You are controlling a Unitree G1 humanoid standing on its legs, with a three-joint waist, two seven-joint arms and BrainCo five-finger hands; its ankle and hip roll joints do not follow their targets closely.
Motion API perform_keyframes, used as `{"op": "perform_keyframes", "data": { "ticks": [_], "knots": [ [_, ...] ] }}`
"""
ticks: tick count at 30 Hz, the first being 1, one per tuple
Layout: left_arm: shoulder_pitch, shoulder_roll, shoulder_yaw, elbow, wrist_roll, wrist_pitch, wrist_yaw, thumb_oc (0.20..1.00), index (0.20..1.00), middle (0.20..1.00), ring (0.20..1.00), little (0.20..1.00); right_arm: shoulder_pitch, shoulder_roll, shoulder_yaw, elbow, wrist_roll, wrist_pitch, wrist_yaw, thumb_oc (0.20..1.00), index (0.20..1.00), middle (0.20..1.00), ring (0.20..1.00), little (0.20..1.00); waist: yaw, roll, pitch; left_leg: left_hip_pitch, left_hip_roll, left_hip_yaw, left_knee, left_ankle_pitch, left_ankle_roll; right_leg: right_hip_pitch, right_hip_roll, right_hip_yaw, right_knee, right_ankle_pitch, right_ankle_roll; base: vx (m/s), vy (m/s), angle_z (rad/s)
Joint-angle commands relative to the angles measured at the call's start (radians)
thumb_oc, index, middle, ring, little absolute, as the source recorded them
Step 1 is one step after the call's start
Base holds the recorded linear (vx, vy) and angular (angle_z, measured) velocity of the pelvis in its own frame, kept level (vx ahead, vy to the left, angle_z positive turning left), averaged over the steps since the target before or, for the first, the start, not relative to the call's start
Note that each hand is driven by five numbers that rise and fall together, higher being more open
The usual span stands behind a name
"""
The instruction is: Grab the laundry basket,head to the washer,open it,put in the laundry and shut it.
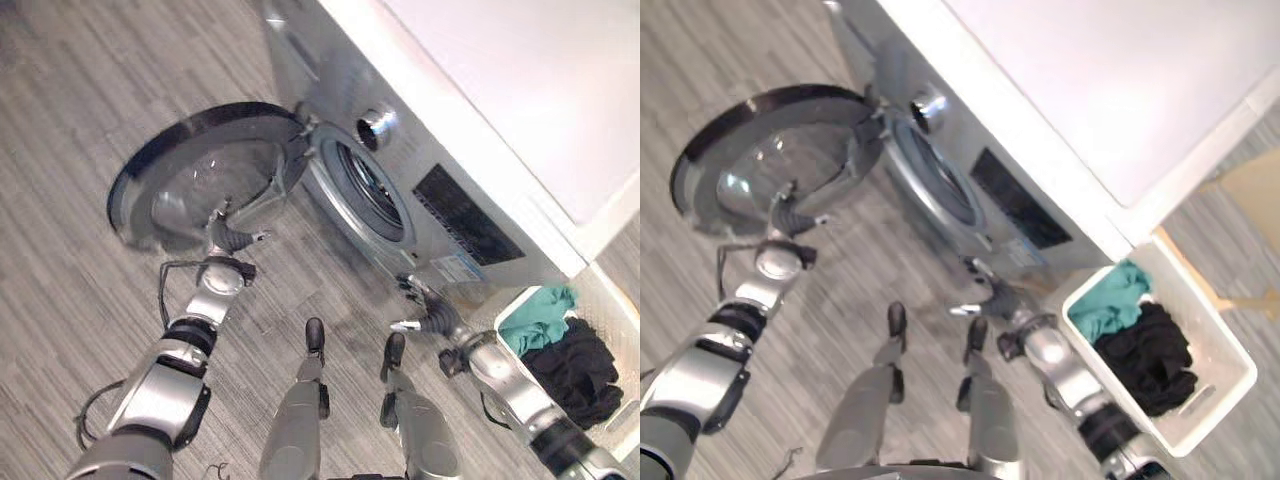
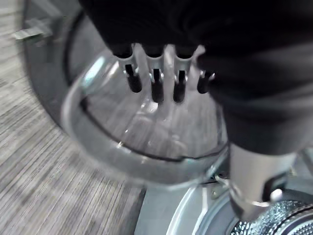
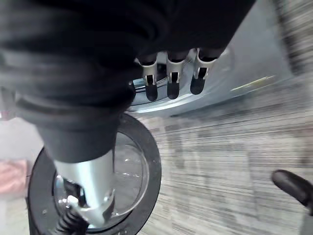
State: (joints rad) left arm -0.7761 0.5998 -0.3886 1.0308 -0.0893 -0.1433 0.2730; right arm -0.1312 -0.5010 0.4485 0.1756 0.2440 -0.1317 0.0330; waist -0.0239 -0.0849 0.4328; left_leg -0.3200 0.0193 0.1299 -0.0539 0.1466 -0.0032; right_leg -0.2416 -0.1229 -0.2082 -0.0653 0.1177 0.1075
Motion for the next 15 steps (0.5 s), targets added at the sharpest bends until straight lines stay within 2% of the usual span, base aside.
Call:
{"op": "perform_keyframes", "data": {
  "ticks": [1, 5, 9, 13, 14, 15],
  "knots": [
    [-0.063, 0.116, 0.06, 0.093, 0.106, 0.023, 0.029, 1.0, 1.0, 1.0, 1.0, 1.0, -0.01, -0.045, -0.073, -0.073, 0.041, -0.071, 0.018, 1.0, 1.0, 1.0, 1.0, 1.0, -0.006, -0.028, 0.036, -0.003, 0.029, -0.041, 0.069, -0.103, -0.034, -0.047, -0.029, 0.03, 0.085, -0.091, 0.045, 0.0, 0.038, -0.42],
    [-0.046, 0.191, 0.092, 0.133, 0.134, 0.036, 0.019, 1.0, 1.0, 1.0, 1.0, 1.0, 0.048, -0.067, -0.124, -0.103, 0.072, -0.08, 0.036, 1.0, 1.0, 1.0, 1.0, 1.0, -0.021, -0.031, 0.037, -0.005, 0.029, -0.031, 0.057, -0.098, -0.034, -0.057, -0.026, 0.043, 0.07, -0.076, 0.05, 0.02, 0.019, -0.25],
    [0.018, 0.212, 0.136, 0.13, 0.139, 0.036, 0.014, 1.0, 1.0, 1.0, 1.0, 1.0, 0.077, -0.052, -0.136, -0.114, 0.074, -0.086, 0.047, 1.0, 1.0, 1.0, 1.0, 1.0, -0.02, -0.033, 0.026, 0.004, 0.029, -0.026, 0.054, -0.105, -0.036, -0.05, -0.024, 0.051, 0.058, -0.074, 0.051, 0.03, 0.004, -0.14],
    [0.104, 0.186, 0.183, 0.059, 0.111, 0.019, 0.014, 1.0, 1.0, 1.0, 1.0, 1.0, 0.07, -0.026, -0.134, -0.102, 0.061, -0.09, 0.037, 1.0, 1.0, 1.0, 1.0, 1.0, -0.015, -0.029, 0.006, 0.017, 0.028, -0.021, 0.064, -0.117, -0.035, -0.039, -0.023, 0.06, 0.055, -0.076, 0.049, 0.03, -0.004, -0.03],
    [0.155, 0.162, 0.209, 0.014, 0.099, 0.01, 0.019, 1.0, 1.0, 1.0, 1.0, 1.0, 0.065, -0.015, -0.139, -0.1, 0.051, -0.092, 0.03, 1.0, 1.0, 1.0, 1.0, 1.0, -0.013, -0.028, -0.003, 0.027, 0.028, -0.016, 0.071, -0.127, -0.035, -0.03, -0.022, 0.067, 0.056, -0.08, 0.047, 0.07, 0.009, 0.04],
    [0.254, 0.092, 0.247, -0.057, 0.059, -0.003, 0.021, 1.0, 1.0, 1.0, 1.0, 1.0, 0.054, 0.009, -0.139, -0.103, 0.042, -0.096, 0.02, 1.0, 1.0, 1.0, 1.0, 1.0, -0.009, -0.028, -0.023, 0.052, 0.031, 0.0, 0.084, -0.148, -0.031, -0.011, -0.02, 0.079, 0.062, -0.086, 0.046, 0.08, 0.008, 0.0]
  ]
}}
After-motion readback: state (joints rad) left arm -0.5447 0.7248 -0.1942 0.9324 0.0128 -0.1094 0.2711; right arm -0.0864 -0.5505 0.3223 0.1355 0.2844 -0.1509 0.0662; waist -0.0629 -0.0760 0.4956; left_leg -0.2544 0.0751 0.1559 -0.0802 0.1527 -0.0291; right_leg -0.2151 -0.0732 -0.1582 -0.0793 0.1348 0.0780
